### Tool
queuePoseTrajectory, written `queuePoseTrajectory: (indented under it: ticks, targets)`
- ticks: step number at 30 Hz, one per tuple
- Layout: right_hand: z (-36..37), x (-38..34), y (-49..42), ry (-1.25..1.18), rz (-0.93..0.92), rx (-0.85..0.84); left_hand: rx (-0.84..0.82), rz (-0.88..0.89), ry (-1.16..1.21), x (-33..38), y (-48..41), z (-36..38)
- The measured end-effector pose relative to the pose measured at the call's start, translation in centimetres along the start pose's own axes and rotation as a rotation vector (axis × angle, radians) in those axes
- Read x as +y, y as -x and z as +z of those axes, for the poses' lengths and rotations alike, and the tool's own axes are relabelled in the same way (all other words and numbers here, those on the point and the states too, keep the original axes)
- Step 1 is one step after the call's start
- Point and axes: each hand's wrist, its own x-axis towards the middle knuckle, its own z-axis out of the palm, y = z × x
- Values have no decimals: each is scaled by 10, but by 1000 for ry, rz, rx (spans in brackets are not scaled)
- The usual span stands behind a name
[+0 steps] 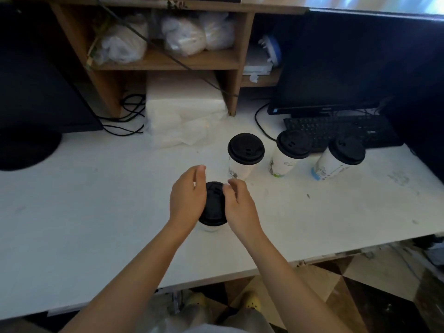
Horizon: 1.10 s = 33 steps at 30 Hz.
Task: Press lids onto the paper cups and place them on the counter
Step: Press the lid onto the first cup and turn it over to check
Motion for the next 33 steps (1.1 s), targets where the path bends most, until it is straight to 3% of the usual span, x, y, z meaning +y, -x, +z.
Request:
queuePoseTrajectory:
  ticks: [7,14,17,21,25,27,29,33]
  targets:
    - [16,13,-17,118,-114,4,-11,42,-203,-13,15,23]
    - [14,14,-21,67,-125,-6,-45,102,-263,-12,11,21]
    - [13,11,-11,-42,-88,-28,-187,207,-273,-16,-1,10]
    - [9,30,25,-222,-108,-193,-599,477,-303,-15,-24,-14]
    - [-2,69,37,-221,-88,-341,-811,654,-623,-10,-39,-25]
    - [-4,79,32,-139,-93,-440,-809,669,-768,-4,-41,-26]
    - [-1,77,22,-88,-106,-525,-725,576,-784,4,-33,-21]
    - [13,68,-1,-90,-100,-547,-525,461,-815,7,-8,1]
